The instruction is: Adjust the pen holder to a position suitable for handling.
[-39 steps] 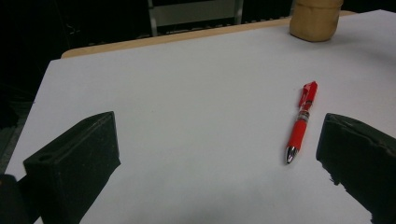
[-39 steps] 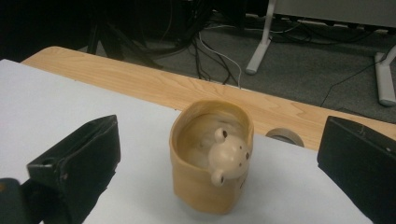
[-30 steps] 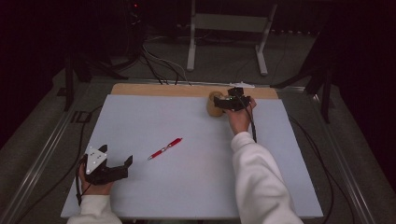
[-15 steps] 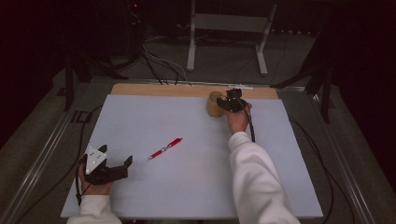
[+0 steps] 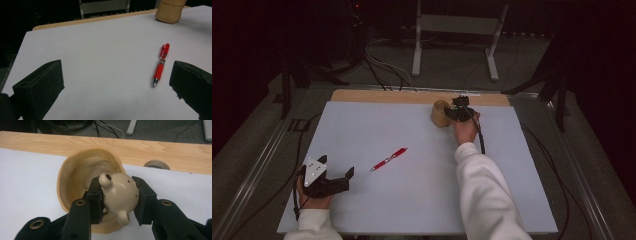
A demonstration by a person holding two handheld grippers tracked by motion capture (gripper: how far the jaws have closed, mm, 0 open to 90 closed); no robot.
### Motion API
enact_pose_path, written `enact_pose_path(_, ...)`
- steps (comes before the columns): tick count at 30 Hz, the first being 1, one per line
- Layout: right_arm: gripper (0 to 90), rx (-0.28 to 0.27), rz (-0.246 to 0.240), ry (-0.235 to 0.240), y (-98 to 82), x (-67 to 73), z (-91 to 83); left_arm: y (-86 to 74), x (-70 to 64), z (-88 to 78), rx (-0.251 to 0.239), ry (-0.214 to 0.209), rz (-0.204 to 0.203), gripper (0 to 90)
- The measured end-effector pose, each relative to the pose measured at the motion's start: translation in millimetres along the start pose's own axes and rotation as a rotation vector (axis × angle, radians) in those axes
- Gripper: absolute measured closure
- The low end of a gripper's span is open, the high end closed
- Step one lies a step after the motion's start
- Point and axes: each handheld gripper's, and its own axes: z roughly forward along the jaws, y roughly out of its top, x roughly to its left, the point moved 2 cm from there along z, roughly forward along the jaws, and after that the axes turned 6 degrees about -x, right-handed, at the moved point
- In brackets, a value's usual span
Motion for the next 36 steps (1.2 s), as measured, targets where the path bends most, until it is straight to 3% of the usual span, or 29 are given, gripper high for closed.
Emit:
enact_pose_path(11,64.2,-0.007,0.022,0.007,-4.2,-1.9,-6.2,-0.2,0.2,0.6,0.004,0.001,0.001,0.0)
enact_pose_path(15,64.2,-0.002,0.059,0.036,-6.0,-5.8,-10.5,-0.2,0.1,0.6,0.003,0.001,0.001,0.0)
enact_pose_path(23,64.3,0.015,0.079,0.096,-12.7,-11.2,-27.2,-0.5,-0.6,1.8,0.009,-0.001,0.007,0.0)
enact_pose_path(29,64.2,0.034,0.010,0.140,-22.0,-0.4,-41.6,-0.8,-1.7,2.7,0.013,-0.001,0.010,0.0)
enact_pose_path(36,64.2,0.058,-0.106,0.213,-40.8,26.9,-65.3,-0.9,-2.5,3.2,0.016,-0.001,0.016,0.0)
